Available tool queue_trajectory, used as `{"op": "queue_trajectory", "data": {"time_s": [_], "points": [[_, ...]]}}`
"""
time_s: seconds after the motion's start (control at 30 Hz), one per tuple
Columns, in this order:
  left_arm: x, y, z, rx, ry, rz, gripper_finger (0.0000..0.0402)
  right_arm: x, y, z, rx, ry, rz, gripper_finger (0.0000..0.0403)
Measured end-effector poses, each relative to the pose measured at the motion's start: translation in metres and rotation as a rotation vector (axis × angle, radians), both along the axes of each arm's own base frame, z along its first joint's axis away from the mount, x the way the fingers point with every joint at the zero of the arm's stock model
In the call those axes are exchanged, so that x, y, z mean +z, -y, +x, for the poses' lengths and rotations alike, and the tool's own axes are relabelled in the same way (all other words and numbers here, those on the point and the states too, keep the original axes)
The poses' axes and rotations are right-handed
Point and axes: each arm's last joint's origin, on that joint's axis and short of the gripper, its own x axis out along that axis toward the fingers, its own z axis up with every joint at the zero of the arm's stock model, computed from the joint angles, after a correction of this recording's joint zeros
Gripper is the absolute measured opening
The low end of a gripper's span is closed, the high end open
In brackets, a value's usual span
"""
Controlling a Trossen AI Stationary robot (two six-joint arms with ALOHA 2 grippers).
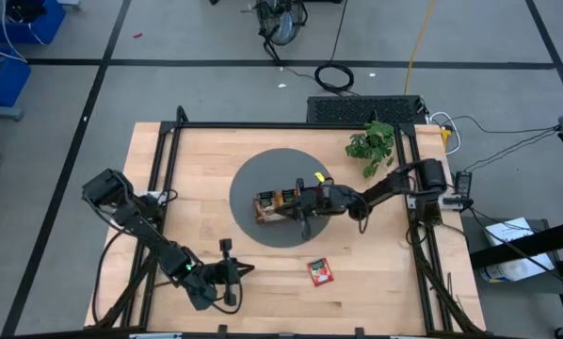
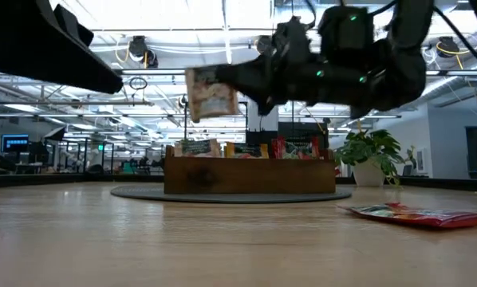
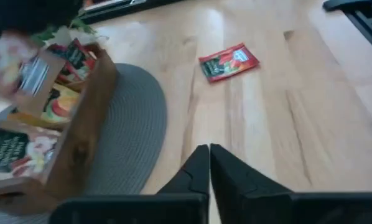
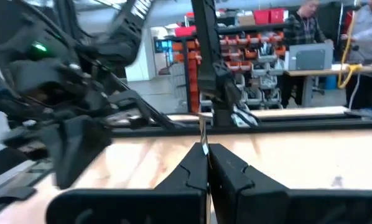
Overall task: Pick & Place Tea
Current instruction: Put the brown tea bag into the left section of the wooden organizer
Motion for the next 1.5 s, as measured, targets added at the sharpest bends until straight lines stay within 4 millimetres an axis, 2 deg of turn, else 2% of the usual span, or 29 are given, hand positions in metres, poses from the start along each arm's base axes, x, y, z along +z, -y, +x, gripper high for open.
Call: {"op": "queue_trajectory", "data": {"time_s": [0.07, 0.2, 0.47, 0.73, 0.97, 1.17, 1.3, 1.5], "points": [[-0.004, 0.001, 0.001, -0.004, -0.005, -0.015, 0.0011, -0.006, 0.004, 0.008, -0.013, -0.018, 0.003, 0.0], [-0.008, 0.003, 0.001, -0.002, -0.012, -0.026, 0.0026, -0.017, 0.013, 0.021, -0.051, -0.033, 0.004, 0.0], [-0.008, 0.007, -0.002, -0.017, -0.006, -0.037, 0.0004, -0.042, 0.035, 0.025, -0.148, -0.065, 0.039, 0.0], [-0.007, 0.008, -0.002, -0.022, -0.003, -0.038, 0.002, -0.059, 0.031, 0.034, -0.133, -0.061, 0.047, 0.0], [-0.007, 0.008, -0.002, -0.027, 0.001, -0.033, 0.0004, -0.061, 0.025, 0.034, -0.146, -0.069, 0.012, 0.0], [-0.007, 0.008, -0.002, -0.023, 0.002, -0.036, 0.0019, -0.066, 0.022, 0.034, -0.173, -0.117, -0.014, 0.0], [-0.006, 0.008, -0.002, -0.024, 0.004, -0.035, 0.001, -0.066, 0.022, 0.034, -0.154, -0.118, -0.015, 0.0002], [-0.006, 0.008, -0.002, -0.023, 0.006, -0.037, 0.0012, -0.065, 0.018, 0.034, -0.127, -0.105, -0.016, 0.005]]}}
